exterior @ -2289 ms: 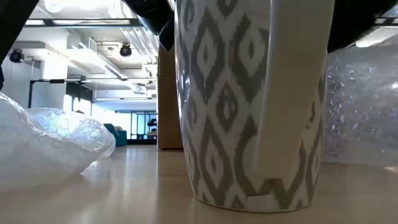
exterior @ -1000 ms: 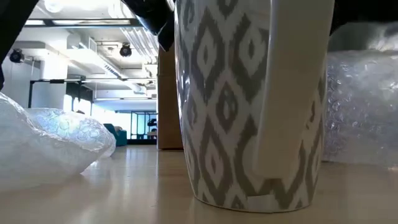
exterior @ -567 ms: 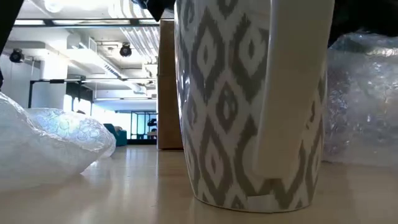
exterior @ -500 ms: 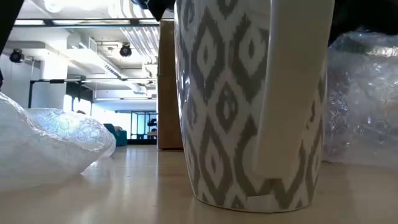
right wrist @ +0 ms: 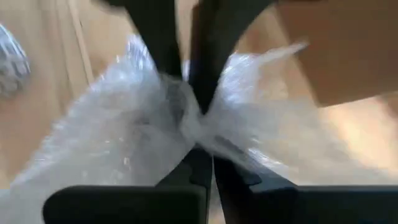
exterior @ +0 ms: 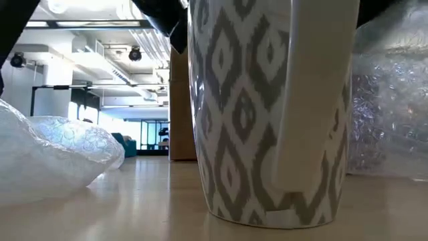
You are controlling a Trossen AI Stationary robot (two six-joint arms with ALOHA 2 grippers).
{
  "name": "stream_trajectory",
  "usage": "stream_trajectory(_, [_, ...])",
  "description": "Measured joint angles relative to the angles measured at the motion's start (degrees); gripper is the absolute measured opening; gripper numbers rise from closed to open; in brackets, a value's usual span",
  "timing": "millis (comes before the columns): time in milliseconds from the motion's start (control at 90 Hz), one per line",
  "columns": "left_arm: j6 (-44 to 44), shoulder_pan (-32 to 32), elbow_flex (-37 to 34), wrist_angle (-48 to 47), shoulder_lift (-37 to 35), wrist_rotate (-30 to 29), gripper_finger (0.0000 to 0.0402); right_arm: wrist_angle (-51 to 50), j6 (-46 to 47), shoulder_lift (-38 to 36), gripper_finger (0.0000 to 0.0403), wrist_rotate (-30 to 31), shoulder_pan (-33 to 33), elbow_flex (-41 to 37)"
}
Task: Wrap mug
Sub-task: Wrap the purple mug using the right bubble wrap
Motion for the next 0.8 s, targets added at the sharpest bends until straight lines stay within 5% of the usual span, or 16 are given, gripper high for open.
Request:
stream_trajectory(244, [-0.38, 0.0, -0.11, 0.76, -0.07, -0.14, 0.0, -16.65, 4.91, -2.91, 0.0003, 10.28, 0.09, 1.84])
stream_trajectory(400, [-0.5, 0.0, -0.15, 0.98, -0.07, -0.15, 0.0, -12.38, 6.43, -2.86, 0.0002, 18.26, -0.72, -1.02])
stream_trajectory(633, [-0.52, -0.01, -0.18, 1.0, -0.07, -0.03, 0.0, 15.51, -8.64, -1.7, 0.0002, 2.02, -0.42, -6.81])
stream_trajectory(800, [-0.52, -0.11, -0.26, 0.63, -0.09, 0.13, 0.0, 18.2, -9.27, -1.27, 0.0002, -1.71, -0.09, -7.14])
